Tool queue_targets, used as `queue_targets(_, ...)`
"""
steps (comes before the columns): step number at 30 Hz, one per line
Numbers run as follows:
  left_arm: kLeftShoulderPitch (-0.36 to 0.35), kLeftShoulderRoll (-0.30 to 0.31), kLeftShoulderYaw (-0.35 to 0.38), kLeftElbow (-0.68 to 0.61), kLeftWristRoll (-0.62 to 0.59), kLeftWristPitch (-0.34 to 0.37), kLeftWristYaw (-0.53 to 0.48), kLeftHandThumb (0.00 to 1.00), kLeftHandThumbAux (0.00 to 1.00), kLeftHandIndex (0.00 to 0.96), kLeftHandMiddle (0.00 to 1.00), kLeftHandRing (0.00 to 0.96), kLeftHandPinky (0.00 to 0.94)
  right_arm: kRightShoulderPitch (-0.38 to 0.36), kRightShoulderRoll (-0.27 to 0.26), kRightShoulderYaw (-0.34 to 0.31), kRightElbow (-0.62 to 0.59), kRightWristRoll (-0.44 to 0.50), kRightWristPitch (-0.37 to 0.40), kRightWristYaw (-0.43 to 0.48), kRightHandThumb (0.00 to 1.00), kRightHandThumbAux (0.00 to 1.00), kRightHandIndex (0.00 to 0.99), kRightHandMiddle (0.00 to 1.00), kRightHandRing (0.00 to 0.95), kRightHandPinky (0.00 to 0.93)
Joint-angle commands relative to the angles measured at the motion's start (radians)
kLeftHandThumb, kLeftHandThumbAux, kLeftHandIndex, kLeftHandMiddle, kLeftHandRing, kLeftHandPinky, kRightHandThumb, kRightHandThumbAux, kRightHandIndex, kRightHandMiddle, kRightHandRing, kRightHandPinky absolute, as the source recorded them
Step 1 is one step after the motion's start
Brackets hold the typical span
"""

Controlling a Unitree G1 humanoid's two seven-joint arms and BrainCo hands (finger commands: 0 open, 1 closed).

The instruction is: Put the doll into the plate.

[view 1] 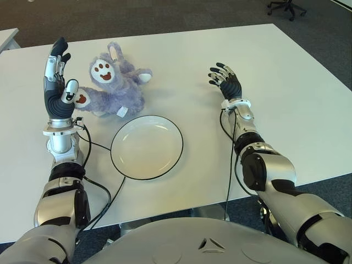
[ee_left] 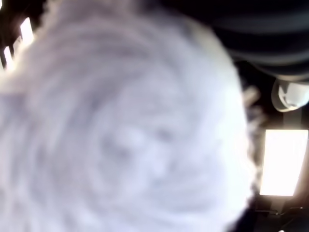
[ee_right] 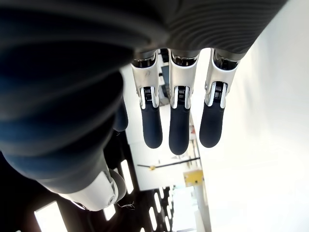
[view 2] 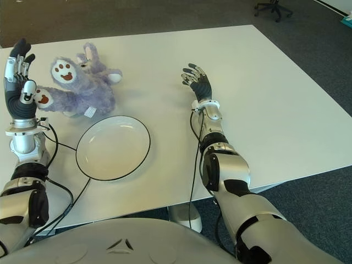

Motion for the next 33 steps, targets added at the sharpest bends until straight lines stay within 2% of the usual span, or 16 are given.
queue_targets(1,0.415,-0.15,-0.075,0.2,0.208,0.002,0.101,0.347,0.2,0.0,0.024,0.019,0.06,0.041,0.003,-0.004,-0.001,0.014,0.037,0.003,0.459,0.804,0.168,0.261,0.28,0.305)
queue_targets(13,0.433,-0.128,-0.097,0.182,0.306,0.025,0.186,0.42,0.146,0.0,0.005,0.002,0.043,0.038,0.004,-0.005,0.001,0.016,0.037,0.004,0.452,0.805,0.166,0.267,0.283,0.31)
queue_targets(33,0.448,-0.105,-0.162,0.159,0.389,0.052,0.296,0.414,0.148,0.0,0.011,0.0,0.048,0.032,0.004,-0.005,0.005,0.014,0.04,0.004,0.446,0.813,0.163,0.269,0.286,0.307)
